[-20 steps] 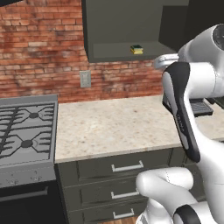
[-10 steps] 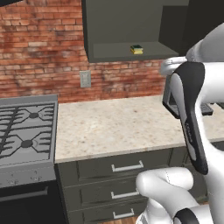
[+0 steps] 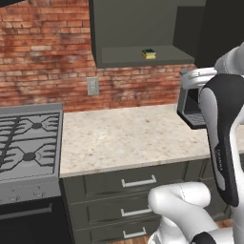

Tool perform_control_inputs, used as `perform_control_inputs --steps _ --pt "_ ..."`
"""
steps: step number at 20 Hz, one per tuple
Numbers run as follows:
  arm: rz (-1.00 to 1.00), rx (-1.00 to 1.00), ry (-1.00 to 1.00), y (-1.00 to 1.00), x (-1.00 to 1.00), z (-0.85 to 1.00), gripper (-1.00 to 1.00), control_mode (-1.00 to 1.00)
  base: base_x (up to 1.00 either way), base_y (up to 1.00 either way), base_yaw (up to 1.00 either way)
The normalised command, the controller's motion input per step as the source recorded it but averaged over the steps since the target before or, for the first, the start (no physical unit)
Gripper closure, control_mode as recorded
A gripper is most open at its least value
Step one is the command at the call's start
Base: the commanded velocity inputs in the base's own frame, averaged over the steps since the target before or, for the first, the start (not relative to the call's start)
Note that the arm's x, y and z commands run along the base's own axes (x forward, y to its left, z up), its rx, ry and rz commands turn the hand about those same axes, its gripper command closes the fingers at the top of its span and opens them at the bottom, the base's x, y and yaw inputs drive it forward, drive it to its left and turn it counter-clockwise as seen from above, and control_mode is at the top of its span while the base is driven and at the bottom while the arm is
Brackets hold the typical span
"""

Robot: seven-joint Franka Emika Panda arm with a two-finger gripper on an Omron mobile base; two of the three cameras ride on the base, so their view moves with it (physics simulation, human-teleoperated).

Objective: Pick up the sponge and bar soap from the sink, and place them back in the cabinet, and close the cabinet door.

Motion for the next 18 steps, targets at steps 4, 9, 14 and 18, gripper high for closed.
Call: perform_control_inputs --steps 4,9,14,18 --pt "0.0 0.0 0.0 0.04 -0.26 0.0 -1.0 -1.0 0.0 0.0 0.0" --pt "0.0 0.0 0.0 0.05 -0.22 -0.01 -1.0 -1.0 0.0 0.0 0.0" --pt "0.0 0.0 0.0 0.04 -0.17 0.0 -1.0 -1.0 0.0 0.0 0.0" --pt "0.0 0.0 0.0 0.0 -0.04 -0.01 -1.0 1.0 -0.06 0.0 0.0"
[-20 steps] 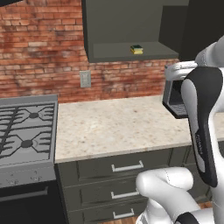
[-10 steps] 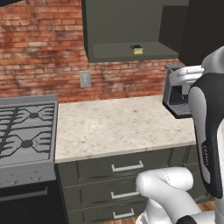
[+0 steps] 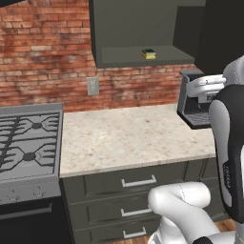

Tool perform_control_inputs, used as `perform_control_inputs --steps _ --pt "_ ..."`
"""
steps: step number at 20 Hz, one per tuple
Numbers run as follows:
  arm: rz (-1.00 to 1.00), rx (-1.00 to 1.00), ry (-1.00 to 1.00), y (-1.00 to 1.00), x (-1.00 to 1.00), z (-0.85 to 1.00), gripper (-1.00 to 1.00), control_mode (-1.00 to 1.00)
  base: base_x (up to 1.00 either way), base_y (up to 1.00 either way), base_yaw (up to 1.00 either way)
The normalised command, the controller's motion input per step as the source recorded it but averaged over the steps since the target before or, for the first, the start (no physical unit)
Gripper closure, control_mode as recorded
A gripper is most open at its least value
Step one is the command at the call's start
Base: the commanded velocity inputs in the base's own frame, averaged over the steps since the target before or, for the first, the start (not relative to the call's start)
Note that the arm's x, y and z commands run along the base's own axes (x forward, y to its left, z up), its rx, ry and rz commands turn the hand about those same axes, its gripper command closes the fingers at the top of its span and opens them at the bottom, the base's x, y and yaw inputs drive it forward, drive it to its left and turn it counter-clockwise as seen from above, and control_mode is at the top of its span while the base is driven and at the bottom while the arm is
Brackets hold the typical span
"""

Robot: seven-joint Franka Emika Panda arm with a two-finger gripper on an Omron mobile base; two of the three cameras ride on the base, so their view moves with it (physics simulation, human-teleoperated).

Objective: Pick up the sponge and bar soap from the sink, and place them back in the cabinet, and close the cabinet door.

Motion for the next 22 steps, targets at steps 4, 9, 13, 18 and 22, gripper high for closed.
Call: perform_control_inputs --steps 4,9,13,18,22 --pt "0.0 0.0 0.0 0.0 0.0 0.0 -1.0 1.0 -0.22 0.05 0.0" --pt "0.0 0.0 0.0 0.0 0.0 0.0 -1.0 1.0 -0.31 0.43 -0.02" --pt "0.0 0.0 0.0 0.0 0.0 0.0 -1.0 1.0 -0.42 0.54 -0.06" --pt "0.0 0.0 0.0 0.0 0.0 0.0 -1.0 1.0 -0.38 0.59 -0.12" --pt "0.0 0.0 0.0 0.0 0.0 0.0 -1.0 1.0 -0.34 0.5 -0.21"
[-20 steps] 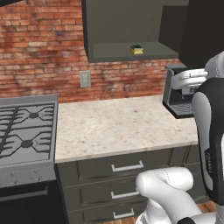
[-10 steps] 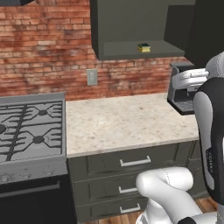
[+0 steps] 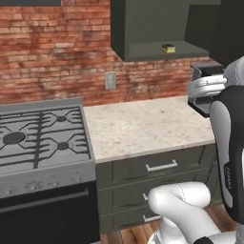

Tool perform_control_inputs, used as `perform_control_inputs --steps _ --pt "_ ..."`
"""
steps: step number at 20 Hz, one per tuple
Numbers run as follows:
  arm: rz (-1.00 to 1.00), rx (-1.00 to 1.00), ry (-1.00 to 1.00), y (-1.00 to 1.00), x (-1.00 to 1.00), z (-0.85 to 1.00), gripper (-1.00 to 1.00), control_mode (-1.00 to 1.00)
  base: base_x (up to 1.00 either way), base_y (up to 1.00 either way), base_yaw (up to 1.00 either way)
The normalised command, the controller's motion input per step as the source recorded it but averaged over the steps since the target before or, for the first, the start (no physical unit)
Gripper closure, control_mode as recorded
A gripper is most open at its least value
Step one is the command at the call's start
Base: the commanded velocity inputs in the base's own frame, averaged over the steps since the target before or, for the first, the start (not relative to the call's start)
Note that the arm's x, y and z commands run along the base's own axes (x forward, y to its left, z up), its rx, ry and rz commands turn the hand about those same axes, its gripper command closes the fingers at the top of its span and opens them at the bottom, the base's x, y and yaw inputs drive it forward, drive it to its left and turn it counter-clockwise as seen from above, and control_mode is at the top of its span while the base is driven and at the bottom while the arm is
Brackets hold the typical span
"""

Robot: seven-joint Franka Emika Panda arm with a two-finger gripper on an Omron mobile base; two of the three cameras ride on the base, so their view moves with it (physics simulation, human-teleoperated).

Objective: Pick up the sponge and bar soap from the sink, and place them back in the cabinet, and close the cabinet door.

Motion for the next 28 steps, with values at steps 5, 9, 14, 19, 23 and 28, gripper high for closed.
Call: perform_control_inputs --steps 5,9,14,19,23,28 --pt "0.0 0.0 0.0 0.0 0.0 0.0 -1.0 1.0 -0.33 0.2 -0.29" --pt "0.0 0.0 0.0 0.0 0.0 0.0 -1.0 1.0 -0.42 0.1 -0.44" --pt "0.0 0.0 0.0 0.0 0.0 0.0 -1.0 1.0 -0.5 0.1 -0.51" --pt "0.0 0.0 0.0 0.0 0.0 0.0 -1.0 1.0 -0.54 0.13 -0.51" --pt "0.0 0.0 0.0 0.0 0.0 0.0 -1.0 1.0 -0.47 0.12 -0.51" --pt "0.0 0.0 0.0 0.0 0.0 0.0 -1.0 1.0 -0.51 0.14 -0.53"
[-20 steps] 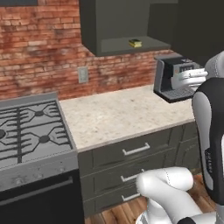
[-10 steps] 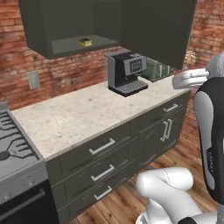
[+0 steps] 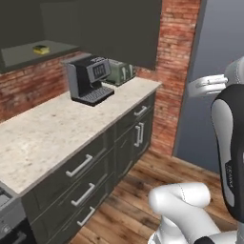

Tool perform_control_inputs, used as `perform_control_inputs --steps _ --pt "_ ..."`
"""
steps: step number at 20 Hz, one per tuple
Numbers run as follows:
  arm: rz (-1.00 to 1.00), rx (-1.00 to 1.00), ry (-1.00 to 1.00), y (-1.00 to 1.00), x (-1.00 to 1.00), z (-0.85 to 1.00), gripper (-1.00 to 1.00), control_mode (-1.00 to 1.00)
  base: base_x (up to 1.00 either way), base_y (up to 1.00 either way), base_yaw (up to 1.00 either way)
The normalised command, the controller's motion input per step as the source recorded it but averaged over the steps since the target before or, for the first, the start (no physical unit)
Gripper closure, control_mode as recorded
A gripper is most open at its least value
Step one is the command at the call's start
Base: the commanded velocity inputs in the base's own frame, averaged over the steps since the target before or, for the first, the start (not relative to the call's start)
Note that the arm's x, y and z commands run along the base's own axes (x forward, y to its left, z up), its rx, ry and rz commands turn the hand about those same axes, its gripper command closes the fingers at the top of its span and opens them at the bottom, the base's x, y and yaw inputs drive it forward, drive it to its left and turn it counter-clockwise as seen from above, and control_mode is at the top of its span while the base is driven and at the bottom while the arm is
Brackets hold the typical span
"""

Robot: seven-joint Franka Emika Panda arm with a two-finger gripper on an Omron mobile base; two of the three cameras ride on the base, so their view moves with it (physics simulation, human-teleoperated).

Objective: Pick up the sponge and bar soap from the sink, and place them back in the cabinet, and close the cabinet door.

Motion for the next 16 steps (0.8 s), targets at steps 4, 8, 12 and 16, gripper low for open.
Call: perform_control_inputs --steps 4,8,12,16 --pt "0.0 0.0 0.0 0.0 0.0 0.0 -1.0 1.0 -0.51 0.14 -0.56" --pt "0.0 0.0 0.0 0.0 0.0 0.0 -1.0 1.0 -0.4 0.18 -0.59" --pt "0.0 0.0 0.0 0.0 0.0 0.0 -1.0 1.0 -0.36 0.11 -0.61" --pt "0.0 0.0 0.0 0.0 0.0 0.0 -1.0 1.0 -0.29 0.07 -0.63"
